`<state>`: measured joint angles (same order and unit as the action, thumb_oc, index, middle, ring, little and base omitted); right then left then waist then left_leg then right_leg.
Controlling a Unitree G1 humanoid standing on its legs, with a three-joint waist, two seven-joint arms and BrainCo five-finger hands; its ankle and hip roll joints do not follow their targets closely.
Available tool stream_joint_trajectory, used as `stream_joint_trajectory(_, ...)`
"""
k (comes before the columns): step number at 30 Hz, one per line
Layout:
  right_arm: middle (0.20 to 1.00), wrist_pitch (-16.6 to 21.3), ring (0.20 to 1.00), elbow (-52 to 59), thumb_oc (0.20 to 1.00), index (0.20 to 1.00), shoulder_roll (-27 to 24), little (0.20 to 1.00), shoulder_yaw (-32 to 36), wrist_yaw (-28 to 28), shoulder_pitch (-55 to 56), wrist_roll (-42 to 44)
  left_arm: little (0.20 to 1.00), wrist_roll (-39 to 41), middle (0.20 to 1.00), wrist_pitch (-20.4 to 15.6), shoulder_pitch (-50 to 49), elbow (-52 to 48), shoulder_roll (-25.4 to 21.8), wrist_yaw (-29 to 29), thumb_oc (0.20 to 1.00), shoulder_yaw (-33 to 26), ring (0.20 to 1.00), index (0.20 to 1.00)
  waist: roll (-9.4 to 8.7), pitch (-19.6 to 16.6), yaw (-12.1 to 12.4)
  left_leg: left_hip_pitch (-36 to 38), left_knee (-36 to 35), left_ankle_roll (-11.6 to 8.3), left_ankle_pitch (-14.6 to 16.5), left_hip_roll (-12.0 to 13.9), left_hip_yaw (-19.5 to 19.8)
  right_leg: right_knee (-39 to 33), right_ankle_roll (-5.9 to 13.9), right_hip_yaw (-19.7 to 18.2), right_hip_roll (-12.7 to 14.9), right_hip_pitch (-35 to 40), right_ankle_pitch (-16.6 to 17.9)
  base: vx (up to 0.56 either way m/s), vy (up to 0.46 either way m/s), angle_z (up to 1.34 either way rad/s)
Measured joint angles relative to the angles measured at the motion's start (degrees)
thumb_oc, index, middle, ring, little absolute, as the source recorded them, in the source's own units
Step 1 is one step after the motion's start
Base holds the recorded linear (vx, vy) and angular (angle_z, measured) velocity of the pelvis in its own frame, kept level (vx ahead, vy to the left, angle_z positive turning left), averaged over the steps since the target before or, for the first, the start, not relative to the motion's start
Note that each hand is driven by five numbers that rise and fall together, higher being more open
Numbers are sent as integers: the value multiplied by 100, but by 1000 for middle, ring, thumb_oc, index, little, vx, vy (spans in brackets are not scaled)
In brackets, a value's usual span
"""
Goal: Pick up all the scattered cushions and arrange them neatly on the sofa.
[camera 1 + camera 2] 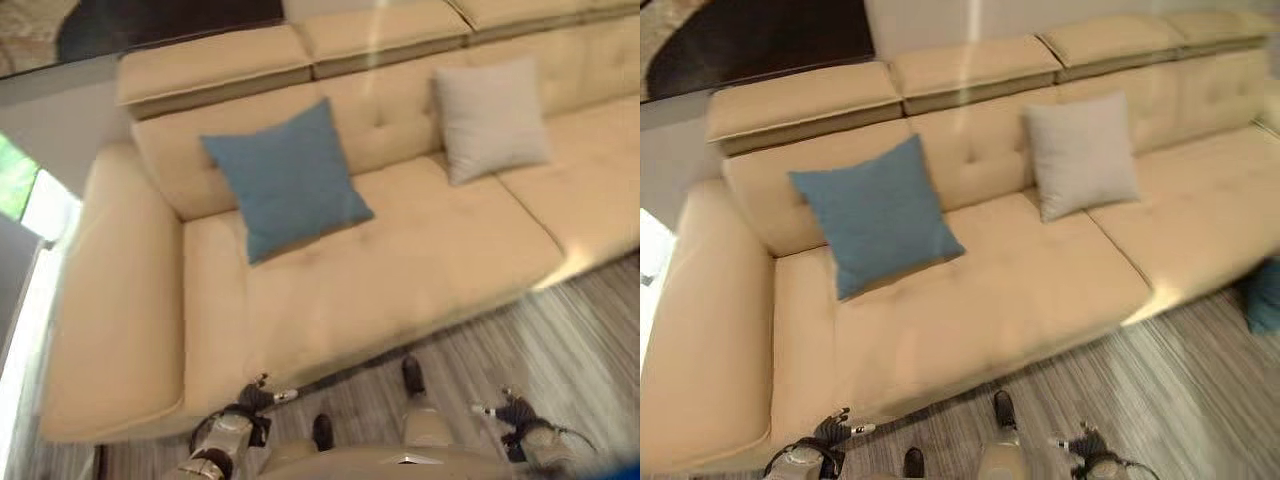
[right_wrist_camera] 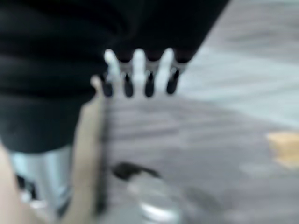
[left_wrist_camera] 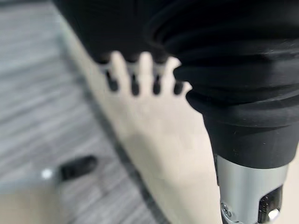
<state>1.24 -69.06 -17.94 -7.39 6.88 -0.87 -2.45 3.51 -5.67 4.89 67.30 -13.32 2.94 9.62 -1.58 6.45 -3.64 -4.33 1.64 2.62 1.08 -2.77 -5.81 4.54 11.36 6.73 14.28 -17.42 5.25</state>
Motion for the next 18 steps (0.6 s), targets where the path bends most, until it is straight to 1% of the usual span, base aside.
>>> stream_joint_trajectory(1,1000,0,1000,6,1000,1000,-47,1000,7,3,0,0,1000,-72,1000,11,71,0,-8,0,1000,-5,1000,1000,196,121,47,-21,-29,24,-93,140,-9,367,-23,587,8,105,-217,-161,49,-51)
stream_joint_trajectory(2,1000,6,1000,6,1000,1000,-75,1000,4,2,3,0,1000,-84,1000,31,34,1,-55,0,1000,-3,1000,1000,341,202,136,45,-81,38,-164,271,-20,857,-17,875,0,412,-461,-200,32,-16)
stream_joint_trajectory(3,1000,25,1000,7,1000,1000,-78,1000,3,2,-2,0,1000,-85,1000,36,10,1,-101,0,1000,-3,1000,1000,375,221,165,84,-102,33,-191,314,-10,1094,-6,924,-3,595,-635,-151,17,-12)
stream_joint_trajectory(4,1000,44,1000,-10,1000,1000,-81,1000,-5,5,3,0,1000,-89,1000,39,-55,36,-144,0,1000,-4,1000,1000,378,218,256,124,-161,23,-270,379,-135,1386,-29,905,-19,825,-1004,-143,-17,-37)
stream_joint_trajectory(5,1000,42,1000,-51,1000,1000,-81,1000,-13,8,-91,0,1000,-91,1000,46,-106,67,-184,2,1000,-4,1000,1000,386,215,441,143,-168,-12,-281,461,-277,1800,-47,921,-18,821,-1290,-138,-44,-81)
stream_joint_trajectory(6,1000,65,1000,-2,1000,1000,-79,1000,-14,11,-222,0,1000,-99,1000,69,-238,106,-255,0,1000,-14,1000,1000,338,166,589,86,-172,-68,-257,559,-413,1585,-75,1017,-18,1092,-1516,-244,-184,-84)
stream_joint_trajectory(7,1000,101,1000,9,1000,1000,-108,1000,-12,30,-286,0,1000,-104,1000,131,-336,207,-203,-10,1000,-2,1000,1000,288,88,603,-61,-85,-224,-384,649,-465,952,-604,1100,-252,1255,-1497,-209,-243,-135)
stream_joint_trajectory(8,1000,85,1000,118,1000,1000,-87,1000,-158,60,-388,0,1000,-205,1000,144,-466,470,-117,2,1000,0,1000,1000,327,-28,721,-60,-9,-531,-580,1021,-655,605,-923,951,-540,1133,-1437,-209,-425,-183)
stream_joint_trajectory(9,1000,162,1000,207,1000,1000,-3,1000,-279,76,-342,0,1000,-195,1000,179,-545,590,-32,64,1000,-112,1000,1000,229,-199,951,-218,122,-535,-981,1290,-857,74,-737,1534,-576,1305,-1251,-122,-339,-204)
stream_joint_trajectory(10,1000,159,1000,188,1000,1000,25,1000,-290,73,-308,5,1000,-201,1000,166,-459,517,-33,85,1000,-103,1000,1000,173,-224,974,-324,262,-606,-1062,1359,-848,157,-606,1557,-668,1270,-1158,-146,-341,-15)
stream_joint_trajectory(11,1000,117,1000,65,1000,1000,106,1000,-195,124,29,19,1000,-205,1000,160,-213,336,-215,115,1000,-55,1000,1000,-140,-305,601,-698,490,-866,-1502,1387,-455,-294,-1054,1356,-1006,1602,-1053,-81,-156,67)
stream_joint_trajectory(12,1000,88,1000,19,1000,1000,59,1000,-190,134,183,76,1000,-205,1000,137,-217,188,-131,110,1000,-34,1000,1000,-148,-328,619,-621,434,-935,-1662,1440,-446,-206,-1176,1322,-1098,1586,-1112,-86,-101,101)
stream_joint_trajectory(13,1000,99,1000,32,1000,1000,43,1000,-131,158,261,138,1000,-204,1000,142,-184,102,-44,111,1000,83,1000,1000,-160,-321,567,-654,524,-1080,-1861,1497,-395,-162,-1315,1332,-1122,1610,-1159,-74,-6,-21)
stream_joint_trajectory(14,1000,97,1000,32,1000,1000,43,1000,-113,192,301,173,1000,-201,1000,139,-197,43,-7,96,1000,144,1000,1000,-176,-300,543,-673,677,-1166,-1812,1492,-231,-164,-1338,1246,-1136,1621,-1120,-66,24,-43)
stream_joint_trajectory(15,1000,98,1000,0,1000,1000,14,1000,-132,227,287,182,1000,-198,1000,149,-207,26,-9,94,1000,157,1000,1000,-173,-258,554,-671,816,-1187,-1485,1335,90,-172,-1294,1096,-1151,1592,-1069,-39,41,-85)
stream_joint_trajectory(16,1000,98,1000,-53,1000,1000,-69,1000,-134,231,275,199,1000,-191,1000,148,-210,26,82,113,1000,158,1000,1000,-29,-228,491,-612,846,-1174,-1077,911,740,-249,-1278,937,-1184,1562,-940,5,92,-82)
stream_joint_trajectory(17,1000,95,1000,-81,1000,1000,-75,1000,-185,229,286,257,1000,-179,1000,149,-210,27,171,116,1000,165,1000,1000,41,-186,363,-562,776,-1117,-746,541,1149,-403,-1381,790,-1268,1562,-768,20,153,-97)
stream_joint_trajectory(18,1000,100,1000,-120,1000,1000,-55,1000,-229,224,233,284,1000,-176,1000,158,-223,25,230,112,1000,181,1000,1000,20,-168,365,-344,373,-966,-488,206,1616,-654,-1349,513,-1355,1566,-538,17,248,-141)
